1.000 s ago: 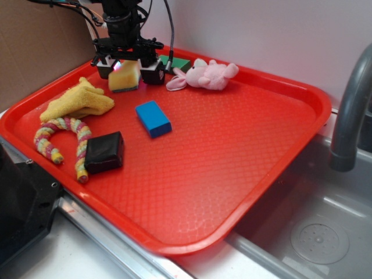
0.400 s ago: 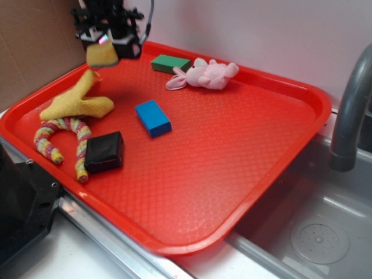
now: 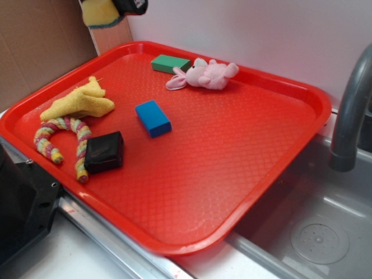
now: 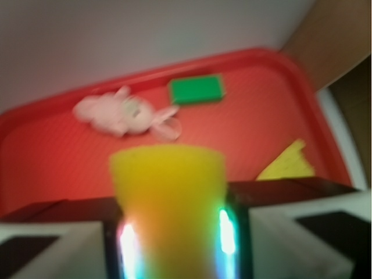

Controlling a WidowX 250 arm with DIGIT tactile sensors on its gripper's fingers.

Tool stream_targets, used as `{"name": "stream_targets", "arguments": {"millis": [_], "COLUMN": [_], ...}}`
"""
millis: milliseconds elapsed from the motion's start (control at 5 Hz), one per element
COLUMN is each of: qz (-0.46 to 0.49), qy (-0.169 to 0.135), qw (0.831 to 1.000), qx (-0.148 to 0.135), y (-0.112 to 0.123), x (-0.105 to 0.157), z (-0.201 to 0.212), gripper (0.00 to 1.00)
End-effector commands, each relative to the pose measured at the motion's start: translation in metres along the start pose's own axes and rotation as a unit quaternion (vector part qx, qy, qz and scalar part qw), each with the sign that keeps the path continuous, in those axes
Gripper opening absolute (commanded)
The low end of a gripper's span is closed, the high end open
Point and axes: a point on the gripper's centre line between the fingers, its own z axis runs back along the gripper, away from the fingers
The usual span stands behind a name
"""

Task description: Grab the green sponge.

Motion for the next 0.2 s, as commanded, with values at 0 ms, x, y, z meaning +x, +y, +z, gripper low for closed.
{"name": "stream_targets", "arguments": {"millis": [0], "qz": [-0.073], "qy": [0.02], "qw": [0.997], "qx": [0.004], "y": [-0.0216], "x": [-0.0145], "z": [0.0328], "gripper": [0.0]}}
